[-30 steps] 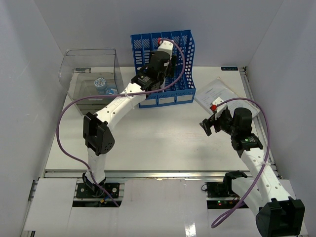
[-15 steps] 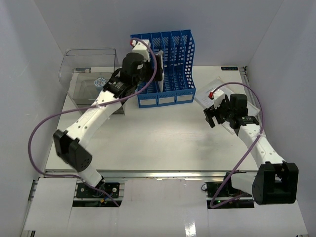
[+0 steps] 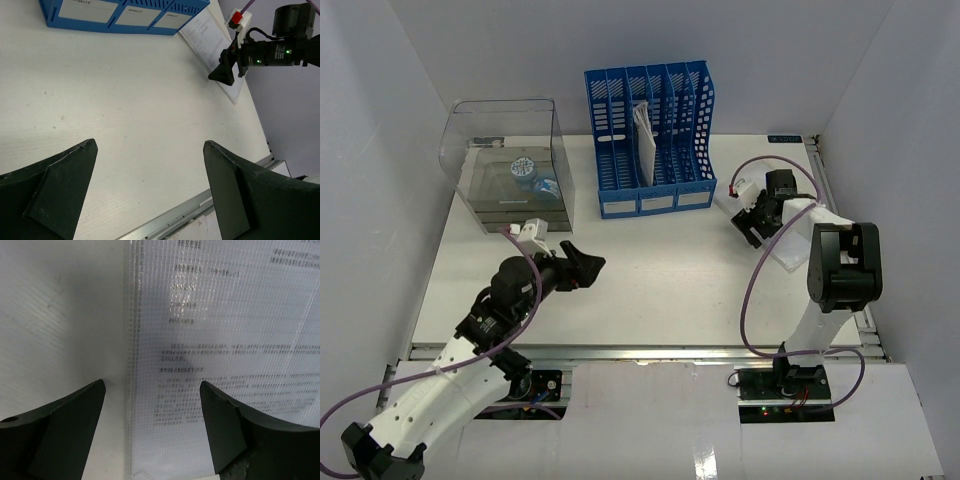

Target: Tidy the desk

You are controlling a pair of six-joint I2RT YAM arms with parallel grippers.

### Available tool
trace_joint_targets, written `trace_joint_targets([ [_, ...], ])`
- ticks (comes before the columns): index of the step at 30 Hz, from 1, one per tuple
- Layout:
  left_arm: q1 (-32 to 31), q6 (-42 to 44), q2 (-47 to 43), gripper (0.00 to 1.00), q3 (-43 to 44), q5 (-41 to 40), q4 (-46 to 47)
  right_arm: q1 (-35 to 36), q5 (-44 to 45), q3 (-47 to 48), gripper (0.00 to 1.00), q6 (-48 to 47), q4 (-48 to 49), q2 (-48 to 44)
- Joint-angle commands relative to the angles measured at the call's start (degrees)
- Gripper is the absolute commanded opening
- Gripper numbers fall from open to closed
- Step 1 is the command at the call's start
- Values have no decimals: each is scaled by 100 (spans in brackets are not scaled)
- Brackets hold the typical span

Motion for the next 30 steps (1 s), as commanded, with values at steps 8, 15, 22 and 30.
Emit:
trace_joint_targets([
  [8,22,-1256,-446,98,-767,318,477,-145,-26,568,23,-303,-662,1191],
  [15,22,-1938,559,98,-1153,1026,2068,-215,-222,159,8,-253,-633,1153],
  [22,-248,-2334,2472,98,-811,1244,3697,-808,-1478,-283,8,129,-743,160],
  [30,-832,-2654,5038,98,621,1150,4774,-1090,-2505,-813,8,253,-1094,-1481],
])
